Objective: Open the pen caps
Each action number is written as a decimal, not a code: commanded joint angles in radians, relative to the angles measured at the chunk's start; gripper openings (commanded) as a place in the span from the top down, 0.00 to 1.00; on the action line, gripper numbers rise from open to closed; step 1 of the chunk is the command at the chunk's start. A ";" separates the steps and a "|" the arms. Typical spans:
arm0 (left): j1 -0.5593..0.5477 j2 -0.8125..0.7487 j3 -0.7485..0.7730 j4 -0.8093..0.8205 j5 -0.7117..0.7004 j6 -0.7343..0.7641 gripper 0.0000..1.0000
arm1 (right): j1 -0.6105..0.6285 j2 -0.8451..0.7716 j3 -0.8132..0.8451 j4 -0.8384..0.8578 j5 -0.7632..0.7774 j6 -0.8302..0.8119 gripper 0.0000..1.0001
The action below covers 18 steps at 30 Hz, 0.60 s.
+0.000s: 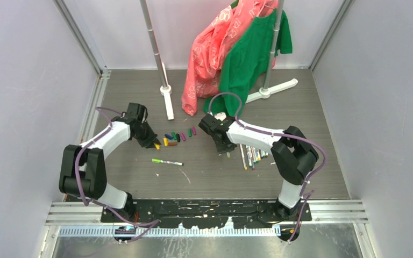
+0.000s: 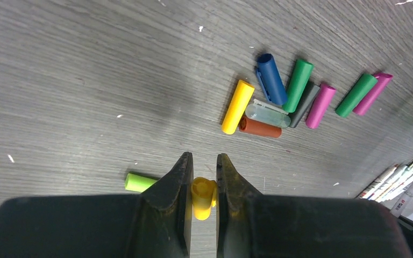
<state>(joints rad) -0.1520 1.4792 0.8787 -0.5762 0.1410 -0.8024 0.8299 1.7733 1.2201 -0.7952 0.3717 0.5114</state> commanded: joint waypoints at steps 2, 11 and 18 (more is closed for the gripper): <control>-0.037 0.042 0.054 0.007 -0.049 0.022 0.98 | -0.013 -0.060 -0.027 -0.026 0.070 0.061 0.88; -0.068 0.105 0.074 0.006 -0.079 0.021 0.85 | -0.030 -0.090 -0.094 -0.015 0.075 0.088 0.86; -0.080 0.102 0.089 -0.014 -0.103 0.015 0.67 | -0.041 -0.102 -0.116 -0.011 0.061 0.090 0.84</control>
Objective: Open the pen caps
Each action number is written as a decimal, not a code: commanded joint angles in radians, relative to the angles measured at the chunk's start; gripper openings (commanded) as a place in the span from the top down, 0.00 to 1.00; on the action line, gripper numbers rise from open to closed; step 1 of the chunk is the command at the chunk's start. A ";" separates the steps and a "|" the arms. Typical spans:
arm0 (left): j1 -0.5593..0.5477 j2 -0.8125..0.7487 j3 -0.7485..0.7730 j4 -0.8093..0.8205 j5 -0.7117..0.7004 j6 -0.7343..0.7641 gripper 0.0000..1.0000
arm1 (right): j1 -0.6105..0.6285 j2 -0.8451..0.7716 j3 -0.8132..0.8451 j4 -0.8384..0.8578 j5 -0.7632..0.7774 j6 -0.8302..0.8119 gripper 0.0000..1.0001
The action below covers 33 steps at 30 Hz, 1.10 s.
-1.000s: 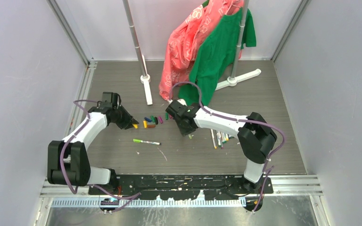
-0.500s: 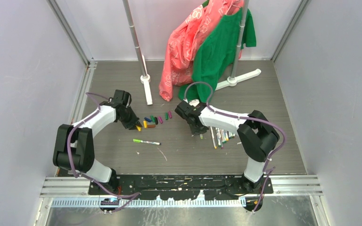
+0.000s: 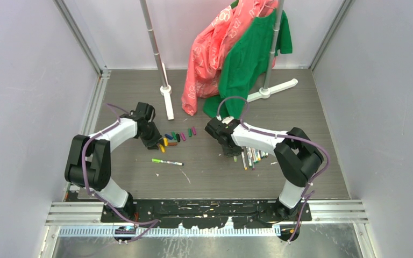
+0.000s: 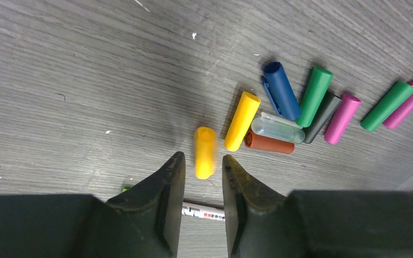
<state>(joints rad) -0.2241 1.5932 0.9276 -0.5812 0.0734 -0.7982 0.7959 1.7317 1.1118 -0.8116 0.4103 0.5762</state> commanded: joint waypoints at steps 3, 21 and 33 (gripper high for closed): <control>-0.009 -0.030 0.045 -0.028 -0.050 0.004 0.62 | -0.011 -0.064 -0.015 0.006 0.017 0.027 0.84; -0.010 -0.247 0.008 -0.104 -0.066 -0.051 0.51 | -0.055 -0.072 -0.064 0.021 0.017 0.026 0.67; -0.009 -0.372 -0.015 -0.150 -0.065 -0.065 0.47 | -0.032 -0.141 0.038 -0.023 -0.003 -0.057 0.64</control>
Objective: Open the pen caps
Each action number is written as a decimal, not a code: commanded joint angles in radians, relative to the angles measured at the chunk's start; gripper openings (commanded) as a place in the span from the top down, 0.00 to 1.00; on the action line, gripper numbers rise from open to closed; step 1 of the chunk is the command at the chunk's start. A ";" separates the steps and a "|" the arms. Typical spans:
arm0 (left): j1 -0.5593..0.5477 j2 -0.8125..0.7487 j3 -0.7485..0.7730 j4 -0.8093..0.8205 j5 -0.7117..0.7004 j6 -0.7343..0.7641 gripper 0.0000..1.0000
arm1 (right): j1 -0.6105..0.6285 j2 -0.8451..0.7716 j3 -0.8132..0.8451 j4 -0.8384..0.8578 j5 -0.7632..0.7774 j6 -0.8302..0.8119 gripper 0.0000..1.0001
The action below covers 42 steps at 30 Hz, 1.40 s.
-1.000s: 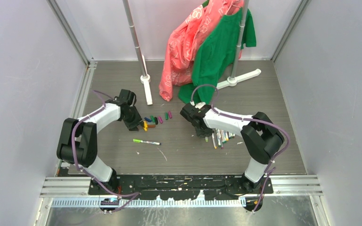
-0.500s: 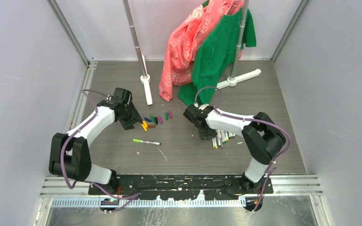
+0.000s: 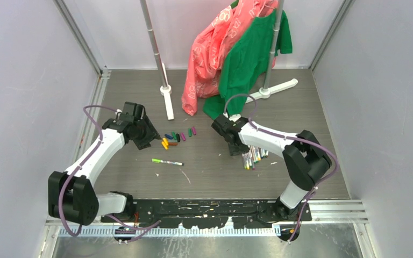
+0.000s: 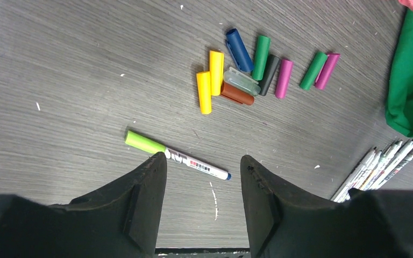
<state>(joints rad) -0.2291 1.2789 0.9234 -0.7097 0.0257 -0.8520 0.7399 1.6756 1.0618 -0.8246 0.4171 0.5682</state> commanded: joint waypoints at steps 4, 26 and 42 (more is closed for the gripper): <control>-0.005 -0.103 -0.033 -0.025 0.018 -0.030 0.46 | 0.096 -0.082 0.181 0.003 -0.108 -0.136 0.64; -0.003 -0.445 -0.127 -0.193 0.062 -0.109 0.39 | 0.299 0.372 0.685 0.032 -0.404 -0.405 0.57; -0.003 -0.579 -0.152 -0.249 0.045 -0.173 0.37 | 0.347 0.530 0.795 0.051 -0.523 -0.405 0.53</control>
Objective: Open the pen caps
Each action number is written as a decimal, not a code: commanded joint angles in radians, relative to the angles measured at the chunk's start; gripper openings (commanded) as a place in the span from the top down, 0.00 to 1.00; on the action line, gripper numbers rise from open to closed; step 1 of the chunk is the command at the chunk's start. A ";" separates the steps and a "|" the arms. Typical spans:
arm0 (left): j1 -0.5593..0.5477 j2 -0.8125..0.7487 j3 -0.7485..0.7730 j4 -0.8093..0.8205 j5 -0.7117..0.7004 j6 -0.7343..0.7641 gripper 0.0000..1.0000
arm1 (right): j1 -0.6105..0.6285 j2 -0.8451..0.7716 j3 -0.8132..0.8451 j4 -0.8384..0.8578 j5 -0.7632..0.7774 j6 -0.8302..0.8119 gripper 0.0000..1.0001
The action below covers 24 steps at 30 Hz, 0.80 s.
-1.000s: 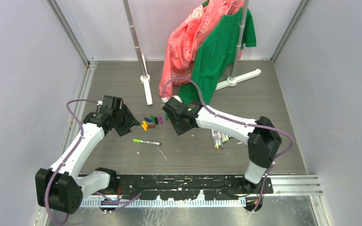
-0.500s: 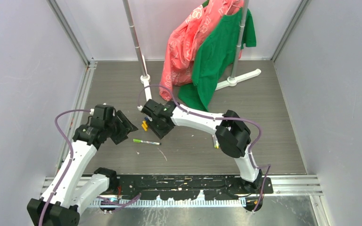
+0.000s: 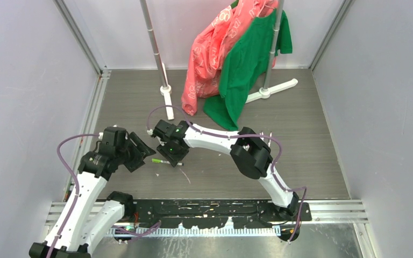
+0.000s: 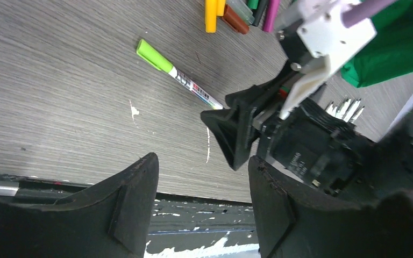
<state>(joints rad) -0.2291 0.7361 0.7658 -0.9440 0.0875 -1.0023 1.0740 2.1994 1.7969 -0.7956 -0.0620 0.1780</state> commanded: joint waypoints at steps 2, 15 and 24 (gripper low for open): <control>-0.003 -0.049 0.004 -0.026 -0.021 -0.026 0.37 | 0.016 0.018 0.067 0.022 -0.047 -0.016 0.53; -0.003 -0.143 -0.039 -0.054 -0.028 -0.071 0.37 | 0.024 0.062 0.014 0.034 0.020 -0.054 0.53; -0.003 -0.219 -0.060 -0.083 -0.057 -0.112 0.37 | 0.029 0.071 -0.087 0.062 0.052 -0.034 0.68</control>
<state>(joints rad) -0.2291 0.5510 0.7078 -1.0153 0.0639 -1.0843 1.0950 2.2387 1.7779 -0.7414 -0.0448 0.1448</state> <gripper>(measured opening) 0.631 0.381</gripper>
